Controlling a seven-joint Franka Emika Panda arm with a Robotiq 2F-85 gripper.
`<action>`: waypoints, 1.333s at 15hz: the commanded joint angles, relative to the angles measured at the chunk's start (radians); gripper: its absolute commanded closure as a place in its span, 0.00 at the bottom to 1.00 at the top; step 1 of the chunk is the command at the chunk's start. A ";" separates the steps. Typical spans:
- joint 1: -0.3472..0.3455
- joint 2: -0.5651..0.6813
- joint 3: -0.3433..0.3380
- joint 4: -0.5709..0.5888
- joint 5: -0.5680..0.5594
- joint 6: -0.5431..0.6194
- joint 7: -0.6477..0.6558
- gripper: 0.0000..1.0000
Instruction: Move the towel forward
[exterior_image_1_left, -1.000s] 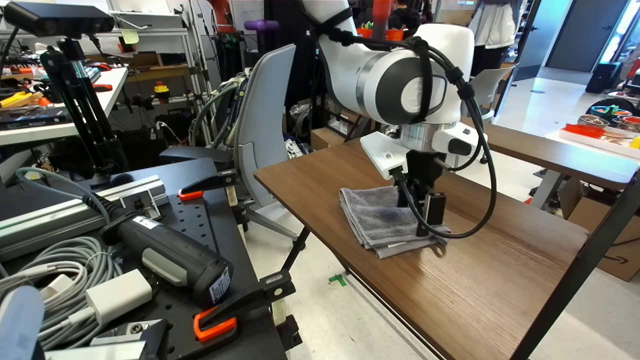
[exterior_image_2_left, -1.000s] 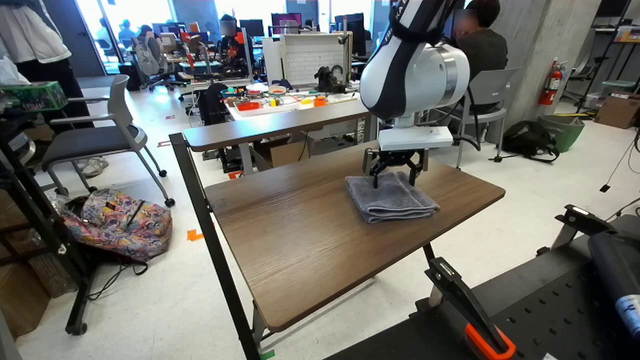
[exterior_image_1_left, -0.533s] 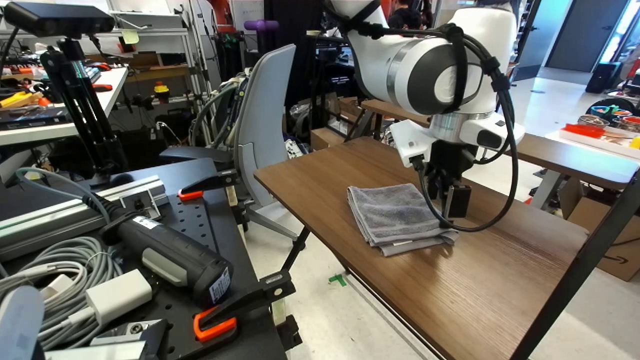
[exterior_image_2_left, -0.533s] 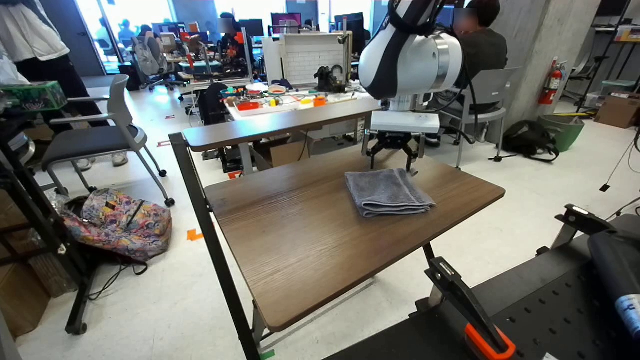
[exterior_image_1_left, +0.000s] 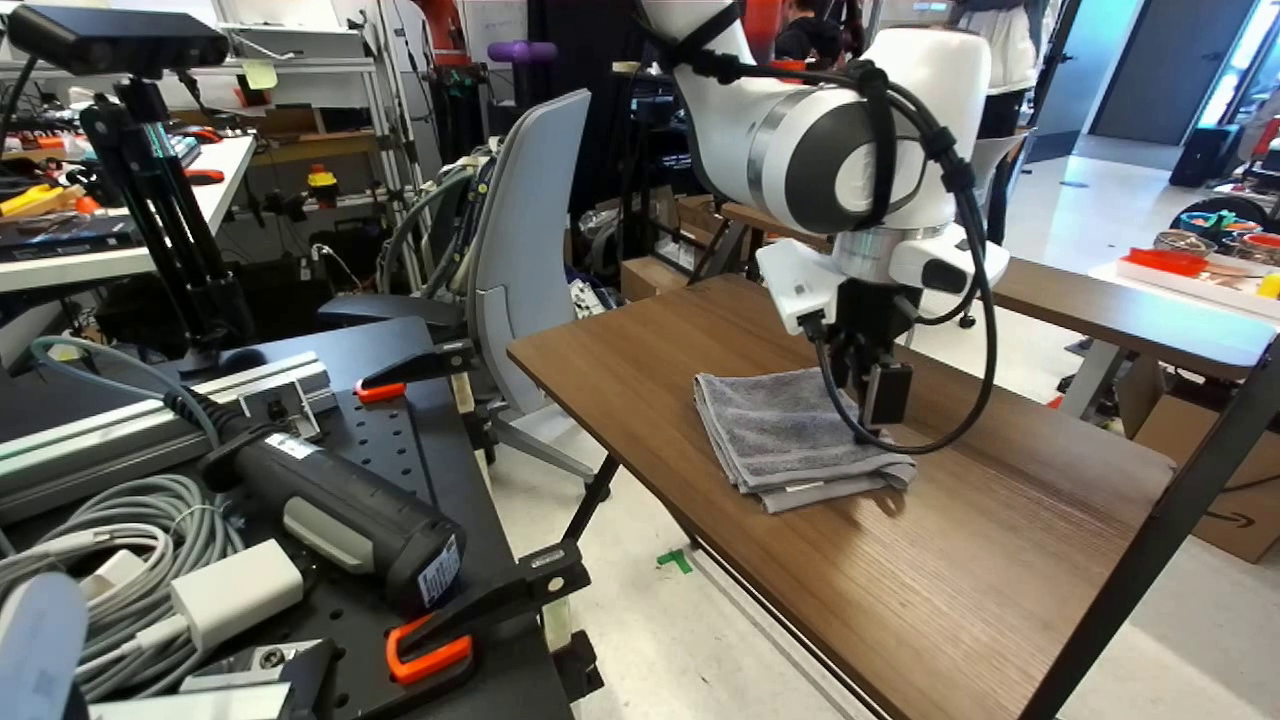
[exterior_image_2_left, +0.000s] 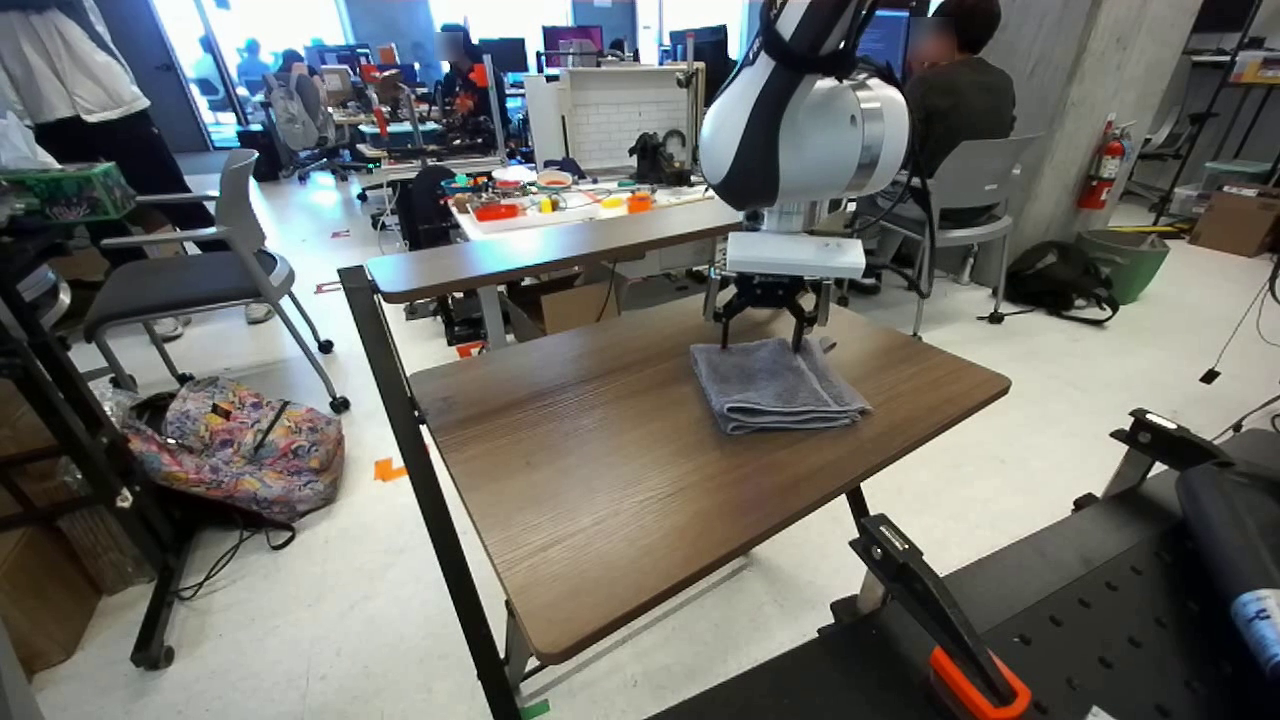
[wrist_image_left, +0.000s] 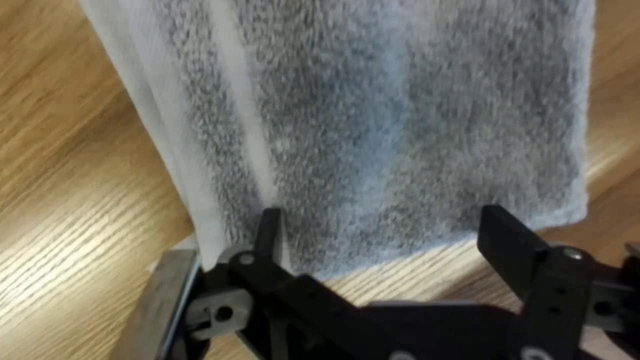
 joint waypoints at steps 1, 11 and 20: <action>0.005 -0.063 0.033 -0.139 0.003 0.021 -0.075 0.00; 0.045 -0.002 -0.062 -0.046 -0.020 -0.039 0.007 0.00; -0.041 0.037 -0.065 0.096 0.036 -0.210 0.082 0.00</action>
